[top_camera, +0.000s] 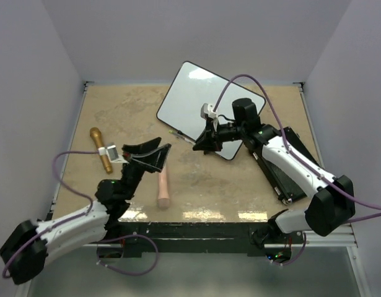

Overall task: Write a sentence on the whiteboard
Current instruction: Pass from the right arm to the left

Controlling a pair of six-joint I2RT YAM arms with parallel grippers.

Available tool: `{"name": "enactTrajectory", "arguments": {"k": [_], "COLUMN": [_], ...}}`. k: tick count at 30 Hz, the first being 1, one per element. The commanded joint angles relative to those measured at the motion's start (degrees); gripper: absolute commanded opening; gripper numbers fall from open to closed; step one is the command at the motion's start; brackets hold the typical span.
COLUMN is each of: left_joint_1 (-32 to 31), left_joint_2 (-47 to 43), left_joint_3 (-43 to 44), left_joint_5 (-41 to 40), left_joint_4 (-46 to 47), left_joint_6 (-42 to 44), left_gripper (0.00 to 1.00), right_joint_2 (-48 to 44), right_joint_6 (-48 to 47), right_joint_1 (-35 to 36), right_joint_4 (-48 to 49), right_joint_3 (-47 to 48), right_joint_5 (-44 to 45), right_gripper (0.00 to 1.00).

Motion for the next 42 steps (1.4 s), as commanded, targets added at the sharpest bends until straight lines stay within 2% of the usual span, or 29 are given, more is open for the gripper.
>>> {"name": "enactTrajectory", "arguments": {"k": [1,2,4,5,6,7,8,9,11,15,21,26,31,38,42], "left_joint_1": [8.26,9.32,9.33,9.33,9.33,9.24,9.24,9.33,9.15,8.98,7.92,7.83,7.92,8.01,8.01], "left_joint_2": [-19.16,-23.64,-24.82,-23.69,-22.29,-20.62,-16.86,-15.09,-10.79,-5.76,-0.57,0.40,-3.89,-15.41,-18.41], "left_joint_3": [5.93,8.85,18.13,21.15,23.97,28.87,31.01,33.81,35.50,37.18,36.30,34.55,28.58,14.53,10.47], "left_joint_5": [22.10,24.17,30.47,32.69,35.50,41.62,42.98,45.96,46.95,51.33,54.15,55.30,54.25,51.96,52.22], "left_joint_4": [-22.64,-40.39,-55.62,-67.26,-72.95,-76.92,-83.14,-85.03,-87.67,-86.55,-81.98,-76.53,-66.09,-49.47,-42.17], "left_joint_6": [9.30,13.37,25.55,28.58,31.66,36.91,39.05,41.95,45.48,48.56,48.48,46.37,42.77,34.69,32.23], "left_gripper": [1.00,1.00,1.00,1.00,1.00,1.00,1.00,1.00,1.00,0.97,0.89,0.75,0.64,0.65,0.65], "right_joint_2": [0.08,0.25,0.17,-0.09,-0.62,-0.71,-0.89,-0.97,-1.06,-1.85,-2.12,-1.77,-2.12,-4.05,-4.31], "right_joint_6": [-29.62,-32.61,-40.00,-41.51,-44.31,-45.12,-45.30,-45.47,-44.87,-42.67,-42.14,-42.14,-41.96,-42.05,-41.52], "right_joint_1": [0.06,0.15,0.06,0.15,0.76,1.29,1.99,3.74,5.50,7.53,8.06,8.23,8.24,8.24,8.15], "right_joint_4": [-28.47,-31.64,-38.68,-41.40,-42.56,-43.27,-43.54,-43.80,-43.46,-42.48,-42.57,-42.57,-43.19,-44.24,-43.19], "right_joint_3": [11.46,13.39,14.64,15.25,15.52,15.78,16.13,16.40,17.19,17.54,17.37,17.28,17.89,17.81,16.75], "right_joint_5": [9.00,12.23,13.84,15.59,16.39,17.09,18.93,19.55,20.44,20.27,17.89,16.05,13.06,5.33,2.95], "right_gripper": [0.00,0.00,0.00,0.00,0.00,0.00,0.00,0.00,0.00,0.00,0.00,0.00,0.00,0.00,0.00]}}
